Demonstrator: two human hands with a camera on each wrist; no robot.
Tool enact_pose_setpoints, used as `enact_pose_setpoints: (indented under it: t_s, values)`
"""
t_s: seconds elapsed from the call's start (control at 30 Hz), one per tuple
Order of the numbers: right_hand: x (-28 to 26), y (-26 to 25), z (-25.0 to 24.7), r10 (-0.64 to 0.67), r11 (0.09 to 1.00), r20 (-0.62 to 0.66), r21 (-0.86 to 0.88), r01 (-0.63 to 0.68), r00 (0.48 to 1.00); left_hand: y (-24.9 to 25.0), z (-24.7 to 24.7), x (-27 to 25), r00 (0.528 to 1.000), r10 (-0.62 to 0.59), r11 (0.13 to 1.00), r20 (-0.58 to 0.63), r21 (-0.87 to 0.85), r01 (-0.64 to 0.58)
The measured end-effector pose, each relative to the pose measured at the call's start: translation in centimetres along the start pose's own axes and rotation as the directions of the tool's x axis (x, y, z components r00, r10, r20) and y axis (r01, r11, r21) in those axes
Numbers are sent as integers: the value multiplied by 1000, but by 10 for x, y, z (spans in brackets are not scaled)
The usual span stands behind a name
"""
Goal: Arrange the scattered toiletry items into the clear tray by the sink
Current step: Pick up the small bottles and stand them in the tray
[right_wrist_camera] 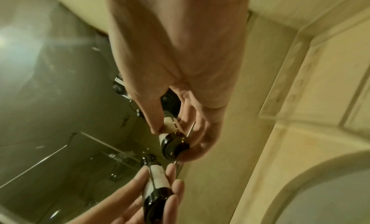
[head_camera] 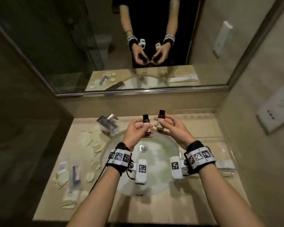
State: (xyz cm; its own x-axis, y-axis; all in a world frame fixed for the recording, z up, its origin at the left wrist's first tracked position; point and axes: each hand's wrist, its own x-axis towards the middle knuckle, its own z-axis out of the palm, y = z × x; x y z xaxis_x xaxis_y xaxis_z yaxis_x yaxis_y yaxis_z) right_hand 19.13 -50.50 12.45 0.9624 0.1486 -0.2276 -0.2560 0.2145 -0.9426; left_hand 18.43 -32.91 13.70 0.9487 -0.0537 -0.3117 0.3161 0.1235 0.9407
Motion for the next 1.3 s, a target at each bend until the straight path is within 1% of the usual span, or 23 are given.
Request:
enact_pose_setpoints:
  t_s: [0.1, 0.17, 0.23, 0.37, 0.43, 0.47, 0.5, 0.6, 0.67, 0.77, 0.9, 0.97, 1.03, 1.1, 1.2, 1.23, 1.3]
  values:
    - [-14, 6, -58, 15, 998, -143, -51, -23, 990, -15, 60, 7, 998, -41, 999, 57, 36, 39]
    - [-25, 12, -91, 33, 998, -218, -44, -44, 975, -29, 94, 11, 993, -71, 997, 91, 47, 67]
    - [-37, 18, -119, 67, 998, -256, 0, -69, 964, -44, 123, 15, 989, -102, 994, 107, 52, 97]
    - [-58, 25, -156, 116, 991, -272, 97, -93, 955, -67, 166, 22, 968, -190, 981, 166, 58, 183]
    - [-65, 31, -170, 129, 988, -287, 123, -97, 949, -76, 180, 28, 955, -225, 974, 193, 79, 213]
    - [-67, 33, -176, 136, 989, -312, 106, -108, 940, -80, 186, 30, 949, -241, 969, 202, 97, 226]
    - [-69, 35, -181, 131, 991, -342, 75, -113, 931, -85, 191, 33, 944, -251, 966, 213, 119, 230]
    - [-73, 42, -194, 108, 982, -469, -88, -168, 877, -98, 205, 43, 926, -293, 949, 237, 192, 251]
    - [-74, 46, -200, 95, 966, -519, -158, -205, 850, -107, 212, 48, 916, -320, 936, 241, 227, 268]
    - [-74, 51, -207, 148, 953, -535, -146, -264, 832, -124, 218, 55, 902, -360, 914, 239, 283, 290]
    - [-71, 65, -219, 225, 924, -578, -128, -359, 785, -144, 227, 62, 884, -413, 878, 220, 355, 322]
    - [-68, 76, -225, 256, 895, -595, -152, -419, 762, -153, 232, 64, 874, -438, 865, 213, 366, 344]
    - [-65, 86, -231, 269, 864, -634, -173, -472, 725, -161, 237, 66, 861, -465, 849, 204, 377, 369]
    - [-61, 93, -233, 206, 810, -694, -274, -518, 690, -171, 242, 71, 852, -496, 822, 169, 407, 398]
    - [-59, 97, -233, 83, 678, -764, -427, -598, 640, -186, 249, 77, 855, -502, 800, 129, 445, 402]
    - [-58, 98, -233, 53, 628, -774, -466, -624, 631, -190, 252, 79, 859, -498, 795, 118, 458, 398]
    - [-58, 101, -232, 1, 536, -770, -539, -650, 639, -195, 258, 80, 866, -488, 787, 111, 486, 381]
